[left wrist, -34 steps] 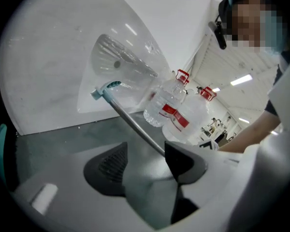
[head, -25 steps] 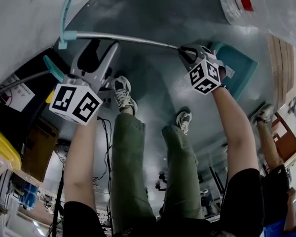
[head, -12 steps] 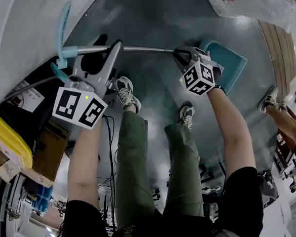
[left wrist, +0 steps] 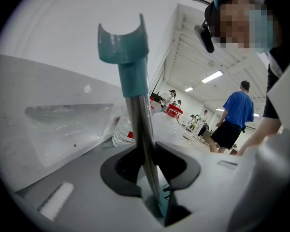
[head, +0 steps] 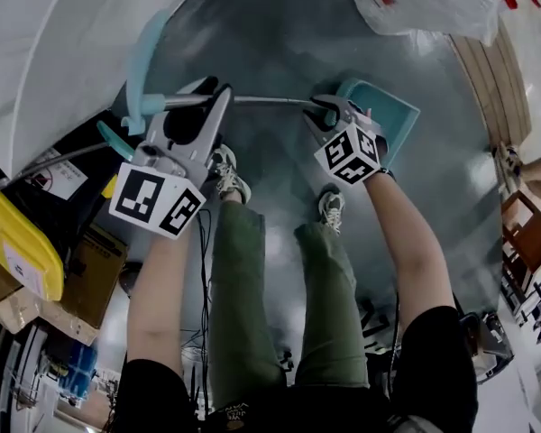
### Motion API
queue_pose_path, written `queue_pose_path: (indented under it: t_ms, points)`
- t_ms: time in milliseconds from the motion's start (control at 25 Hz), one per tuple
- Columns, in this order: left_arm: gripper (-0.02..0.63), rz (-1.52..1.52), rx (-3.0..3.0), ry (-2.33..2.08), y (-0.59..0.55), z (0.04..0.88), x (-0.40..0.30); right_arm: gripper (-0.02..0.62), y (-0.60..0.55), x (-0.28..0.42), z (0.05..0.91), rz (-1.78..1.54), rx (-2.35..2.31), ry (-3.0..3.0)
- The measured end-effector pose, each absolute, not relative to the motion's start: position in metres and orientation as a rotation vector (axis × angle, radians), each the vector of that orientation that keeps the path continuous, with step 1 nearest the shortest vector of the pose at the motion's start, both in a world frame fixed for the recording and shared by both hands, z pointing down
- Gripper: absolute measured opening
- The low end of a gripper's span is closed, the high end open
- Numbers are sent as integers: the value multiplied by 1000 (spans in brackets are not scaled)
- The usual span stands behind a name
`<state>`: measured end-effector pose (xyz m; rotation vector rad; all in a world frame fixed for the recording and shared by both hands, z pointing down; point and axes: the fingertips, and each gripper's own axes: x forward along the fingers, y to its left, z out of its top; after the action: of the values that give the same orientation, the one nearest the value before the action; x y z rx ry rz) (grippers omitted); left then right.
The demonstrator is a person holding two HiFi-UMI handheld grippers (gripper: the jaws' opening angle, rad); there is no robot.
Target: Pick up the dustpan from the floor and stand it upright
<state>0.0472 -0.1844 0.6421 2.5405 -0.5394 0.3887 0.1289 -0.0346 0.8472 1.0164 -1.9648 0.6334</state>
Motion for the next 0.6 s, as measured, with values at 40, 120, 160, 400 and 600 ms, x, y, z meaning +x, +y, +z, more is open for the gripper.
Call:
queue_pose_path:
  t_ms: [40,120,160,400,600]
  points:
    - [138,393,2548,-540,-182,639,49,84,-35,133,835,650,1066,-1973]
    - [138,401,2560,-540,-179,633,52,84,-40,141,802,675,1186,-1993]
    - [138,402,2565,-539,-178,629,54,84,-43,146,782,678,1248,-2005]
    - [135,397,2605,-567,-176,596,65,83,-46,174,665,639,1566,-2048]
    - [135,413,2638,-618,-185,569,65,83,-46,194,577,617,1757,-2054]
